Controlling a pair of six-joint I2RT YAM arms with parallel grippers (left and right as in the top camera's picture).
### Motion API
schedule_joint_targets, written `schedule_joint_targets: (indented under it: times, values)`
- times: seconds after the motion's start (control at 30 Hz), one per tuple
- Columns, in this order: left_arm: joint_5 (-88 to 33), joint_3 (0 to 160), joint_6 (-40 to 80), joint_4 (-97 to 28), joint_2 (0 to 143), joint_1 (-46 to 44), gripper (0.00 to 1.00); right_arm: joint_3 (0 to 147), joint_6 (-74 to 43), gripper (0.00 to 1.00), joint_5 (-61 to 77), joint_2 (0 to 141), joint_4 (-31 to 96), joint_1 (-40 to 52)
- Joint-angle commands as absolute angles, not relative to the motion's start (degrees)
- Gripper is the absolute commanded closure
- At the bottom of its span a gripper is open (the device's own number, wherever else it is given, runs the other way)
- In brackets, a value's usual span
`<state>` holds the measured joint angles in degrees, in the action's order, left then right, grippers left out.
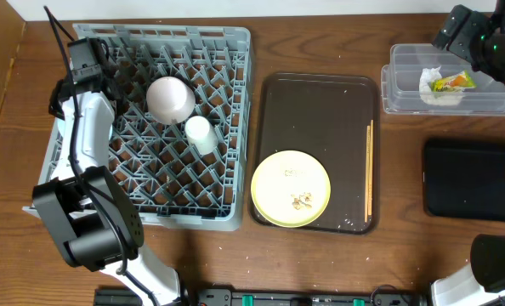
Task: Sort waste into correct bins and load items into the dishwasher
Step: 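Lower the light-blue bowl into the rack's left edge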
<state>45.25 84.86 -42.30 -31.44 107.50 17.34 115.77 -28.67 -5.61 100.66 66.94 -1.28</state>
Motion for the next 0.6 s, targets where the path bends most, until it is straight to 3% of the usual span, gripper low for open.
schedule_joint_targets:
  times: [0.0, 0.17, 0.27, 0.57]
  values:
    - [44.18, 84.51, -44.47, -31.7, 107.96, 16.25, 0.92, 116.11, -28.67, 0.01, -5.76, 100.62, 67.07, -1.43]
    - [44.38, 84.51, -46.72, -31.14, 107.96, 14.66, 0.91, 116.11, -28.67, 0.01, -5.76, 100.62, 67.07, -1.43]
    - [44.66, 84.51, -46.96, -31.14, 107.96, 14.33, 0.85, 116.11, -28.67, 0.01, -5.76, 100.62, 67.07, -1.43]
    - [47.2, 84.51, -48.18, -31.16, 107.96, 13.87, 0.85, 116.11, -28.67, 0.01, -5.76, 100.62, 67.07, -1.43]
